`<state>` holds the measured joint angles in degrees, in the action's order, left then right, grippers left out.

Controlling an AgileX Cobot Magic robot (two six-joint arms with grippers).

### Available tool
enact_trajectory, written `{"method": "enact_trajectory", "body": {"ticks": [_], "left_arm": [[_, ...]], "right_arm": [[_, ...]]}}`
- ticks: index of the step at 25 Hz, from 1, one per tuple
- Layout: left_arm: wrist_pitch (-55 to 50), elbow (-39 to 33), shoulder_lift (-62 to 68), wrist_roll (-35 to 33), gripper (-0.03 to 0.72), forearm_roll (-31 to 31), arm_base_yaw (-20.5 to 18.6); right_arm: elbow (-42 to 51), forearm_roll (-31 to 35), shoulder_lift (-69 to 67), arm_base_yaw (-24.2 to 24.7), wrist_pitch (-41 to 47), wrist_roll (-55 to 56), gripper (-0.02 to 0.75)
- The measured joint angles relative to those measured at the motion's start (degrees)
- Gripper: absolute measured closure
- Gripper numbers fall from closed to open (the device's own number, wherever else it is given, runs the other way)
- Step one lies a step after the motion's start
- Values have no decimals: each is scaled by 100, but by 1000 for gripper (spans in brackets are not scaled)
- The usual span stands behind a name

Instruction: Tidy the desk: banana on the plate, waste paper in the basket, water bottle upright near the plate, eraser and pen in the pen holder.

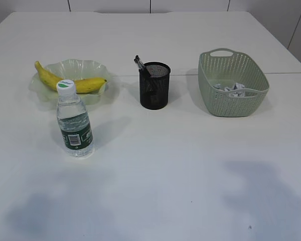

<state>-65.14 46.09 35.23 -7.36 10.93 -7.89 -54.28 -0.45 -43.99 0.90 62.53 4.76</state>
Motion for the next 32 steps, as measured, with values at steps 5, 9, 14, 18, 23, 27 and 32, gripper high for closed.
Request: {"method": "enact_trajectory", "body": {"ticks": [5, 9, 14, 18, 23, 27, 32], "left_arm": [[-121, -26, -431, 75, 213, 9, 209], [-193, -26, -837, 301, 213, -13, 210], [-399, -26, -1328, 350, 213, -13, 249], [-635, -26, -1726, 353, 213, -167, 324], [-750, -26, -2271, 363, 213, -341, 323], [-753, -26, -2694, 365, 213, -515, 323], [-775, -26, -3104, 365, 213, -525, 323]], "right_arm": [[433, -22, 981, 0, 492, 106, 496], [630, -39, 1681, 0, 904, 117, 496], [652, -235, 2464, 0, 991, 126, 496], [652, -270, 3086, 0, 1024, 126, 496], [652, -110, 3742, 0, 1046, 51, 496], [652, -18, 4144, 0, 1050, -14, 496], [857, -11, 4407, 0, 1059, -27, 496]]}}
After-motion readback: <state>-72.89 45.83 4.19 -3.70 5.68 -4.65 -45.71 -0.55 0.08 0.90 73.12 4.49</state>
